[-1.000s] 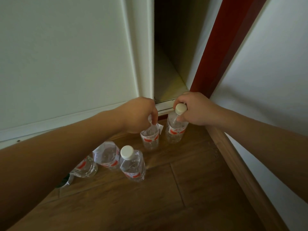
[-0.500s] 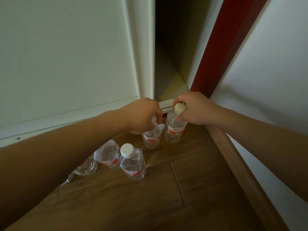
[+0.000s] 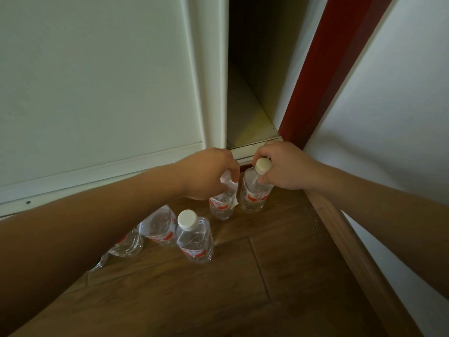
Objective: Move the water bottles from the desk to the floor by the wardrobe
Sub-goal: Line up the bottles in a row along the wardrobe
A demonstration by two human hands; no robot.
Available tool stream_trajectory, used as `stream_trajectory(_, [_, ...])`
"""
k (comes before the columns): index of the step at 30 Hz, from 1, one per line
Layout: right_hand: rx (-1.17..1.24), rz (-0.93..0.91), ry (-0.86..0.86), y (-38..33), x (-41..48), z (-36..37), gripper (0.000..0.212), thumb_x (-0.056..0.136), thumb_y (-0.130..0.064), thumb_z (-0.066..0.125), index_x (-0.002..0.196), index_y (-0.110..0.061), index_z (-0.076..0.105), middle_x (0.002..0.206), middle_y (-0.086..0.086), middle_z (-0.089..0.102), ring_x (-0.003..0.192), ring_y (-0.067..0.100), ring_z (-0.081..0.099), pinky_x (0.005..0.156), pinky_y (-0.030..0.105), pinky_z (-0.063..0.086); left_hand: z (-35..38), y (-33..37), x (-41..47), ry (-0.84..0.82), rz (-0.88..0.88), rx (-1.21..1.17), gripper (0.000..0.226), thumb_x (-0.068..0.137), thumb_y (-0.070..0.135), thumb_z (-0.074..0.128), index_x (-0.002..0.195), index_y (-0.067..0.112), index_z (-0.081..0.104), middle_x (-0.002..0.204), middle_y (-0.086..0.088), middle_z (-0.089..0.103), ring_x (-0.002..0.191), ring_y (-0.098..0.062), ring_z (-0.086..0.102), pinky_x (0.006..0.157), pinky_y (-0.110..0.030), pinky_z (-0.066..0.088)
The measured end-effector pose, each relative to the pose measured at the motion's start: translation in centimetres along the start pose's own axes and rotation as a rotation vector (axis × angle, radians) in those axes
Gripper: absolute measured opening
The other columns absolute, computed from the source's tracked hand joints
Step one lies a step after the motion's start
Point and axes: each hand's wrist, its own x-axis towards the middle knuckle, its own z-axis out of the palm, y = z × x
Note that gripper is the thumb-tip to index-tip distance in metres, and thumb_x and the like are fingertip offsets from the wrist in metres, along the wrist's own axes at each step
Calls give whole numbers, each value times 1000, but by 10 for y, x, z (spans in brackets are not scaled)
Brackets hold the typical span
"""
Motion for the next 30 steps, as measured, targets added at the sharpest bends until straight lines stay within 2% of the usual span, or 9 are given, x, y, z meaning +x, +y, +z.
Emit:
stream_trajectory(4, [-10, -4, -3, -2, 0, 0, 41, 73, -25, 84, 109, -25, 65, 106, -7, 60, 97, 14, 56, 80, 33, 50, 1, 1, -2, 58, -91, 46, 39, 84, 49, 72, 118, 31, 64, 112, 7, 64, 99, -16, 60, 86, -37, 55])
stream_trajectory(8, [-1, -2, -7, -3, 0, -1, 40, 74, -24, 84, 109, -25, 65, 107, -7, 59, 97, 14, 56, 80, 33, 50, -1, 2, -1, 46, -138, -20, 32, 85, 37, 74, 116, 27, 68, 112, 3, 68, 100, -17, 61, 91, -37, 54])
stream_trajectory(14, [0, 11, -15, -2, -1, -2, 40, 74, -24, 84, 110, -25, 65, 108, -7, 60, 98, 15, 56, 79, 31, 50, -3, 2, -3, 44, -113, -5, 26, 84, 28, 75, 110, 28, 70, 105, 5, 66, 96, -16, 61, 90, -38, 55])
stream_trajectory(19, [7, 4, -3, -3, -1, -6, 38, 75, -22, 84, 108, -24, 65, 104, -9, 58, 97, 14, 56, 74, 27, 44, -6, 4, -4, 9, -89, 17, 31, 81, 10, 73, 106, 28, 70, 112, 6, 62, 105, -16, 56, 95, -34, 51])
stream_trajectory(25, [2, -11, 9, -5, -1, -8, 40, 74, -23, 84, 109, -24, 65, 103, -8, 56, 95, 14, 54, 68, 25, 39, -11, 7, -3, -77, -7, 60, 32, 79, 1, 67, 87, 32, 62, 111, 8, 58, 107, -14, 50, 92, -31, 50])
stream_trajectory(30, [-4, -23, 18, -6, -1, -5, 38, 73, -25, 85, 107, -25, 66, 103, -7, 58, 94, 15, 55, 73, 28, 44, -7, 6, -2, -101, 22, 49, 33, 78, -2, 65, 85, 31, 62, 109, 6, 56, 107, -14, 46, 85, -26, 44])
